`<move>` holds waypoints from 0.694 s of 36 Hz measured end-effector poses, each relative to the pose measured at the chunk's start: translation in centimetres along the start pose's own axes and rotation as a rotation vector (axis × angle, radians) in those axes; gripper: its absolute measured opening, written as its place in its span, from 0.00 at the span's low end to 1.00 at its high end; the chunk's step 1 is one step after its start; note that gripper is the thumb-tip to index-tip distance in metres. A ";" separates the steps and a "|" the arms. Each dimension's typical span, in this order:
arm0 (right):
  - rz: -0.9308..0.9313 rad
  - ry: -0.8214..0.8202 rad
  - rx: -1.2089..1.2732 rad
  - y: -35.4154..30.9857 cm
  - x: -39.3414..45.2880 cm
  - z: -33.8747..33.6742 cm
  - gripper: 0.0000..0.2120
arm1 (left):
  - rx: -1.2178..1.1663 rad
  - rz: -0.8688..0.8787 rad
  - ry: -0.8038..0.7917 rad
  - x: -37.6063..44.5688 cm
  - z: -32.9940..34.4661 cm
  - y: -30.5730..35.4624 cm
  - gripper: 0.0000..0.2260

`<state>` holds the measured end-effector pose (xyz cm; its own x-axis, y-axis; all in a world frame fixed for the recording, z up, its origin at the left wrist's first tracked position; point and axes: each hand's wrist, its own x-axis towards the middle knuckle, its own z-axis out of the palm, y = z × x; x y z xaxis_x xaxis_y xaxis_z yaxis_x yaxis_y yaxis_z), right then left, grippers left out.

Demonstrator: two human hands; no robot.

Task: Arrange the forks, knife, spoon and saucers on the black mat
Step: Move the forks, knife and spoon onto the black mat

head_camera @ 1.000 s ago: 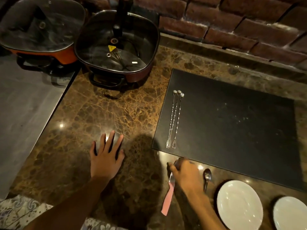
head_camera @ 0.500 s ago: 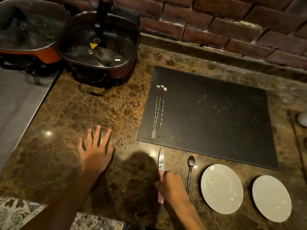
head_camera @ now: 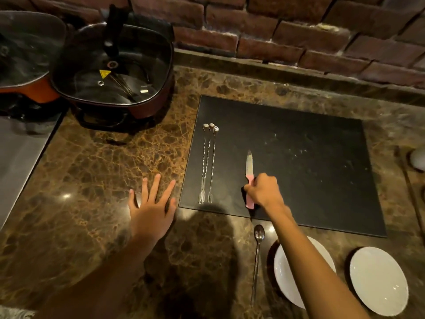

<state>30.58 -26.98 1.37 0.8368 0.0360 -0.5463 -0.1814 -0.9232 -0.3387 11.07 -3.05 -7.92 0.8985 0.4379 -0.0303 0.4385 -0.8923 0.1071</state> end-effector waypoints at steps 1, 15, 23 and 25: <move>-0.001 0.003 0.003 -0.4 0.7 -0.2 0.13 | -0.003 -0.005 -0.019 0.0 -0.1 0.0 0.24; 0.014 -0.019 -0.020 0.1 -1.6 -0.9 0.16 | 0.016 -0.015 -0.054 0.2 0.6 -0.6 0.24; 0.033 -0.124 -0.130 5.4 -10.8 2.0 0.10 | 0.026 -0.011 -0.057 0.2 1.1 -0.8 0.25; 0.041 -0.168 -0.141 6.6 -12.6 2.7 0.11 | 0.021 -0.011 -0.057 0.2 1.3 -0.9 0.25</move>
<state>17.45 -32.44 3.96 0.7305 0.0494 -0.6811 -0.1297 -0.9692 -0.2094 10.86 -2.33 -9.32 0.8932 0.4409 -0.0884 0.4478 -0.8900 0.0859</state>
